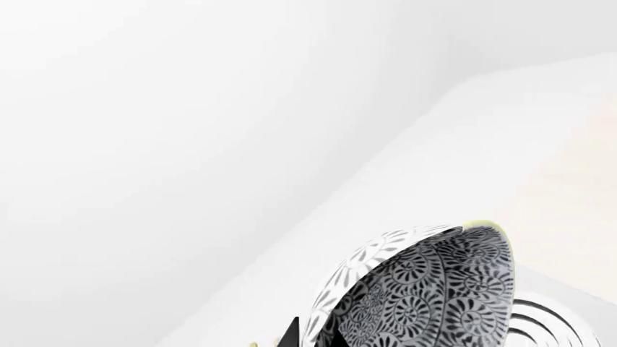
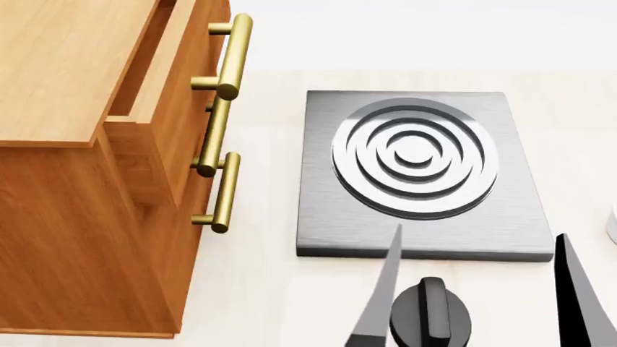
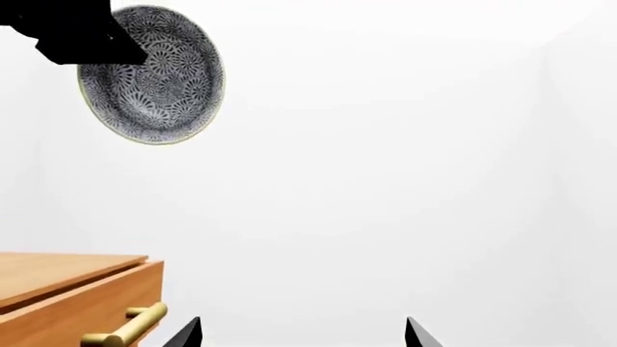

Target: Pick the akita bowl on the wooden cabinet and place it on the plate.

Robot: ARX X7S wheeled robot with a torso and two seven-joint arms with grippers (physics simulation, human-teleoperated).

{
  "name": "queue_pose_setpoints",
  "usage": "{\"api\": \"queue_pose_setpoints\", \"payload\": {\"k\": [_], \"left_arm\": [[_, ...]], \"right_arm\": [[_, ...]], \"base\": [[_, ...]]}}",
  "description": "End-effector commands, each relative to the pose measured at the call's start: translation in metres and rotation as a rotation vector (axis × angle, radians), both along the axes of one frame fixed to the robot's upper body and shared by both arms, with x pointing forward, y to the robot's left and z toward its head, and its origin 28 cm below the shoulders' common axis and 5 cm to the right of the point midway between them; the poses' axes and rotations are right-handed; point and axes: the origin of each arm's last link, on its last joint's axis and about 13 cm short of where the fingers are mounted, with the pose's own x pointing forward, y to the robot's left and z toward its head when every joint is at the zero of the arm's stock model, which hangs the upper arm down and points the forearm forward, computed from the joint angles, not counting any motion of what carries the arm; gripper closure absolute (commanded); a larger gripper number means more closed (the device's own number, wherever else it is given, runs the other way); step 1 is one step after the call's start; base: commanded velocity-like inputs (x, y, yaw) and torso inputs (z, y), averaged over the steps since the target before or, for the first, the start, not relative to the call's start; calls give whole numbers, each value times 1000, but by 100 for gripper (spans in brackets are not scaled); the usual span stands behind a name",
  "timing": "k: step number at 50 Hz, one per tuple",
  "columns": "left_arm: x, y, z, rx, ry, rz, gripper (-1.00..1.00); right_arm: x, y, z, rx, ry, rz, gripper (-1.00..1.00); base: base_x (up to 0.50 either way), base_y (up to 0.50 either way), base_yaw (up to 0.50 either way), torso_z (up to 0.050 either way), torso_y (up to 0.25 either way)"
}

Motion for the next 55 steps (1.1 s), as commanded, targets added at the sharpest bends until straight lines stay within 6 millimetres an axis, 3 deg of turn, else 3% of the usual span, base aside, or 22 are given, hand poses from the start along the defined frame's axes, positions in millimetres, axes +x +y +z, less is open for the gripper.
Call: {"api": "queue_pose_setpoints", "payload": {"k": [1, 33, 55], "left_arm": [[-10, -5, -8, 14, -40, -21, 100], [-27, -18, -37, 59, 8, -188, 100], [-20, -16, -52, 58, 39, -207, 100]], "right_arm": [[-2, 1, 3, -4, 6, -9, -100], [-11, 4, 12, 20, -11, 32, -100], [-13, 7, 14, 5, -22, 54, -100]], "base": [[0, 0, 0, 0, 0], [0, 0, 0, 0, 1], [0, 0, 0, 0, 0]]}}
